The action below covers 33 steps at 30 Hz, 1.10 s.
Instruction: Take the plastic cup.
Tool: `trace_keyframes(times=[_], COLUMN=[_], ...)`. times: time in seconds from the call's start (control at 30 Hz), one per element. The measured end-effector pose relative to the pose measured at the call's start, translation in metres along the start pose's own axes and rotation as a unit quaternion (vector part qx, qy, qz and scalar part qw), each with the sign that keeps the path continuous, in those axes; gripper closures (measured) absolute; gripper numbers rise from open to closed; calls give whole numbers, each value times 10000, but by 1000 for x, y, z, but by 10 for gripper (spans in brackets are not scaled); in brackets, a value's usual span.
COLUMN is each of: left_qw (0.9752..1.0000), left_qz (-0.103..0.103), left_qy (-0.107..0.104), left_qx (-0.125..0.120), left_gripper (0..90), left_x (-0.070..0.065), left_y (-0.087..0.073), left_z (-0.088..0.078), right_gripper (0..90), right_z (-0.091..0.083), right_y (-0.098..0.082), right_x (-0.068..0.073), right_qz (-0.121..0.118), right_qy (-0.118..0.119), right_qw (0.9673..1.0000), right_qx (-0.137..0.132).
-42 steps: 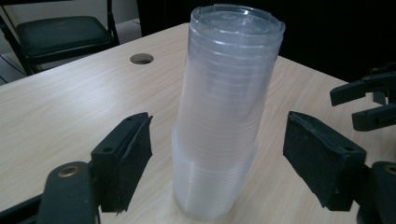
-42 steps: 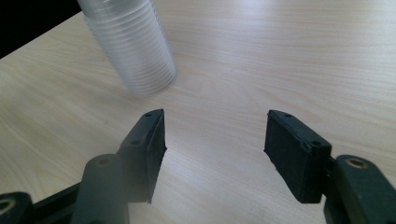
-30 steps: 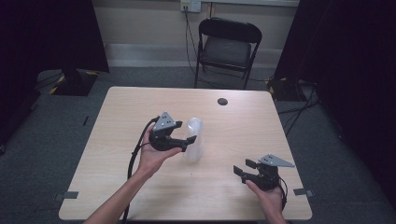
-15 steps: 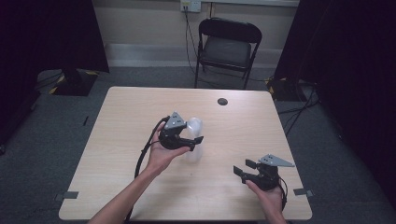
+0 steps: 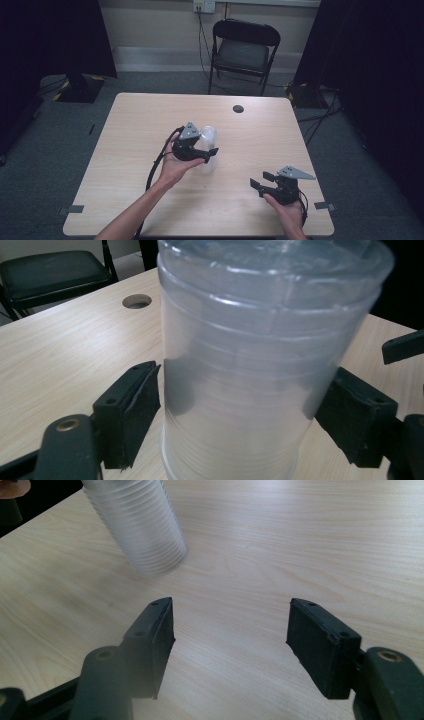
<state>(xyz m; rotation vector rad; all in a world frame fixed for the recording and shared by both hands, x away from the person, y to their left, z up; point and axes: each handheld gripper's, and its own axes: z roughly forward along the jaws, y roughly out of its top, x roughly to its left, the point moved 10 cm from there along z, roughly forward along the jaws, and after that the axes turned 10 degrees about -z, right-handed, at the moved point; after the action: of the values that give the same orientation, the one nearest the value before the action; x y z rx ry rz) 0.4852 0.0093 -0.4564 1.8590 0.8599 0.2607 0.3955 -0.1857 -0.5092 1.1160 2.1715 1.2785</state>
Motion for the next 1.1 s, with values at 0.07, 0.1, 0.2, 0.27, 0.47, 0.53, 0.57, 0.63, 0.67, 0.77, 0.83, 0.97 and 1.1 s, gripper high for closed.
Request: trace_keyframes(times=[0.07, 0.1, 0.2, 0.27, 0.47, 0.53, 0.57, 0.63, 0.67, 0.77, 0.83, 0.97, 1.1], left_qw=[10000, 10000, 10000, 10000, 9999, 9999, 9999, 10000, 10000, 9999, 9998, 9998, 9998], left_qz=[-28, -11, -12, -34, -92, -103, -113, -78, -75, -118, -125, -131, -126], left_qy=[-10, -12, 24, -32, -60, -45, -53, -32, -43, -43, -36, -22, -12], left_qx=[13, 27, 51, 33, 33, 4, -8, -6, -37, -90, -120, -120, -173], left_gripper=[203, 208, 237, 292, 298, 298, 299, 301, 302, 302, 301, 298, 297], left_x=[0, 0, 2, 1, 1, 1, 1, 1, 1, 0, 0, 0, 0], left_y=[-2, -2, -4, -3, -3, -2, -2, -2, -1, 2, 3, 3, 6], left_z=[1, 2, 2, 2, 2, 2, 2, 1, 0, -1, -2, -2, -4], right_gripper=[352, 351, 351, 351, 351, 351, 351, 351, 351, 351, 351, 351, 349], right_z=[0, 0, 0, 0, 1, 1, 1, 1, 1, 2, 2, 2, 1], right_y=[0, 0, 0, 0, -1, -1, -1, -1, -1, 0, 0, 0, 0], right_x=[0, 0, -1, -1, 0, 0, 1, 1, 1, 0, 0, 1, 1], right_qz=[17, 28, 42, 51, 53, 44, 38, 41, 40, 33, 33, 30, 22], right_qy=[15, 13, 10, 10, 18, 8, 12, 10, 8, 6, 3, 5, 0], right_qw=[10000, 10000, 10000, 10000, 10000, 10000, 10000, 10000, 10000, 10000, 10000, 10000, 10000], right_qx=[11, 17, 0, 2, 29, 34, 39, 36, 36, 29, 29, 21, 21])
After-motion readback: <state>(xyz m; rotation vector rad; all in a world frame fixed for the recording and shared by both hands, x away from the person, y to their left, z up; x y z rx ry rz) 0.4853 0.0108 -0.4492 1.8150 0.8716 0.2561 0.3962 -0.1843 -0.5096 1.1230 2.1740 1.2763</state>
